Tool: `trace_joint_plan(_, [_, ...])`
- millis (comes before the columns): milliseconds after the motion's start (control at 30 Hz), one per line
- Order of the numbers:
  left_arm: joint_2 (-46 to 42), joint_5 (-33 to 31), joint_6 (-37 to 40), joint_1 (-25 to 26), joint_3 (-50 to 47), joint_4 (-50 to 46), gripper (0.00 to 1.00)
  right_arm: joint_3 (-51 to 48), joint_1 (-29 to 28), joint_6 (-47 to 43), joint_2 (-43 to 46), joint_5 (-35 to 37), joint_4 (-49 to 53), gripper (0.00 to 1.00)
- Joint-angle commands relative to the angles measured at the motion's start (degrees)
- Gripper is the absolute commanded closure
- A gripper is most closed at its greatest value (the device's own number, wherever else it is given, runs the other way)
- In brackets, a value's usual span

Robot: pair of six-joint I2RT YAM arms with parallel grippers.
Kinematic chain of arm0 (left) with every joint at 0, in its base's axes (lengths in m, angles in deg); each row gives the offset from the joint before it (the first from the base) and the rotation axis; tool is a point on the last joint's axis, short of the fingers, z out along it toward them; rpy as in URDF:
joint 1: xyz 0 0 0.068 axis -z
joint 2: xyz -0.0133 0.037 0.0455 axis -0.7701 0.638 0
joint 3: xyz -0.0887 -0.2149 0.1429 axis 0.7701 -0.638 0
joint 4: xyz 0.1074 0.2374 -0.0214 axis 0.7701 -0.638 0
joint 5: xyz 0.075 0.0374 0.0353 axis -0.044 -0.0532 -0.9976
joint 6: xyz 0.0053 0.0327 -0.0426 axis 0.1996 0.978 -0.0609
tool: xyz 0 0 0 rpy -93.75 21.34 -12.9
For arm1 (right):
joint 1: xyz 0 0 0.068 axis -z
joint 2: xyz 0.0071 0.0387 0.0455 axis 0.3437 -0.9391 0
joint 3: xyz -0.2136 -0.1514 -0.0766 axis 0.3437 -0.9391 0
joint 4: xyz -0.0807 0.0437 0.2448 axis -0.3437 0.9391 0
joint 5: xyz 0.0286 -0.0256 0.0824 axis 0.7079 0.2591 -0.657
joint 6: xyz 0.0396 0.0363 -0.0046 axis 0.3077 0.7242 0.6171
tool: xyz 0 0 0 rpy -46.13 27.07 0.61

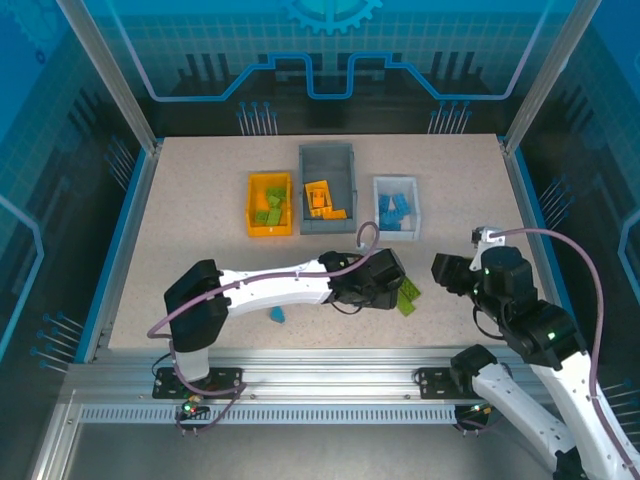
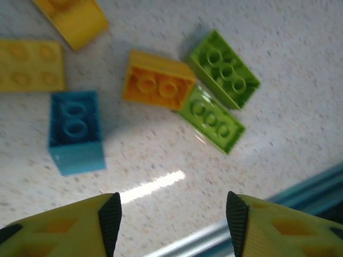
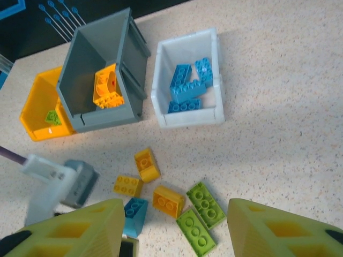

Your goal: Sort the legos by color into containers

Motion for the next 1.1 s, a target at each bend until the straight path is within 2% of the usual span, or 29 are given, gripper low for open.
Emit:
trace_joint_plan(0, [-0.04, -9.03, 1.32, -2.06, 3.69, -4.67, 0.36, -1.62, -0.60, 0.86, 0.15, -3.36, 0.95, 0.45])
trace_joint_plan(100, [2.66, -6.23, 1.54, -6.96, 5.21, -7.62, 0.31, -1.64, -0.69, 0.88, -0.63, -4.33, 0.20, 0.45])
trace_joint_plan(233, [6.03, -4.17, 3.47, -10.68, 7.08, -6.02, 0.31, -1.62, -0.67, 0.44, -1.40, -5.08, -0.95, 0.44])
trace_joint_plan(633, [21.10, -2.27, 5.21, -13.05, 21.71, -10.09, 0.31, -3.05, -0.96, 0.30, -2.15, -6.05, -2.38, 0.44])
trace_joint_plan(833, [23.90, -2.79, 4.55, -12.89, 23.06, -12.56, 0.36, -3.21, -0.96, 0.43, -2.60, -6.03, -2.58, 0.44])
trace_joint_plan(1067, [25.63, -2.93, 4.82, -12.96, 23.23, -11.85, 0.49, -3.96, -0.95, 1.14, -2.86, -6.44, -3.60, 0.44])
